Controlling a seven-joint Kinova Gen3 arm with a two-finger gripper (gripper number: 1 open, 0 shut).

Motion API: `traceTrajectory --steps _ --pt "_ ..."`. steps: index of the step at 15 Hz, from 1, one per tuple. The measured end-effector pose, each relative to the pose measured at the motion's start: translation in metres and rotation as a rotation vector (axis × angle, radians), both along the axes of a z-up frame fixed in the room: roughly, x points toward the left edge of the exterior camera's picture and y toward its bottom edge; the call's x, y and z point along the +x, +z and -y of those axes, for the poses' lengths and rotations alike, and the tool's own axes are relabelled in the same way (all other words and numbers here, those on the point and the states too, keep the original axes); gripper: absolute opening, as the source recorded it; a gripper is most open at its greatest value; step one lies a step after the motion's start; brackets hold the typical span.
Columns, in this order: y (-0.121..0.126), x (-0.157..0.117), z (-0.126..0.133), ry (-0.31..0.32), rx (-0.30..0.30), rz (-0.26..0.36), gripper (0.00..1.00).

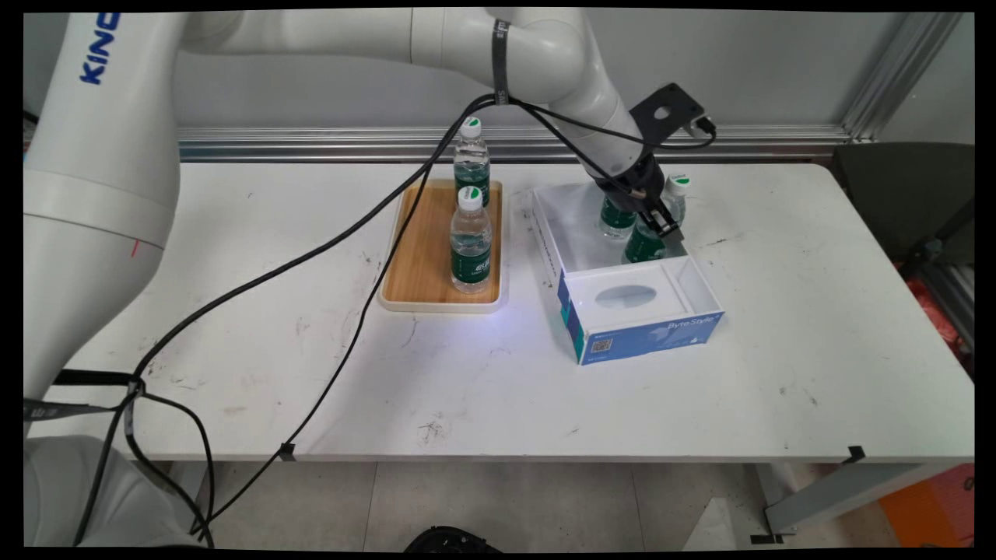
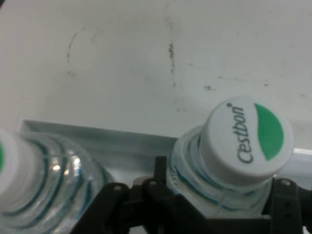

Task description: Place the picked object on the tray

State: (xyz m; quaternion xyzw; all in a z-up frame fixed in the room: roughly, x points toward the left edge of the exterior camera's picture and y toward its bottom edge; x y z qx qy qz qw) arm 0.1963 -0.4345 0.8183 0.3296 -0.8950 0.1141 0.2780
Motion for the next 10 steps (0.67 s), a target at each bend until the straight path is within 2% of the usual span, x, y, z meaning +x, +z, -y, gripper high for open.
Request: traceTrajectory --steps 5,10 --pt "0.029 0.014 -0.006 0.02 -0.041 -0.011 0.0" --pt "0.081 0.033 -0.024 0.028 -0.078 -0.041 0.0"
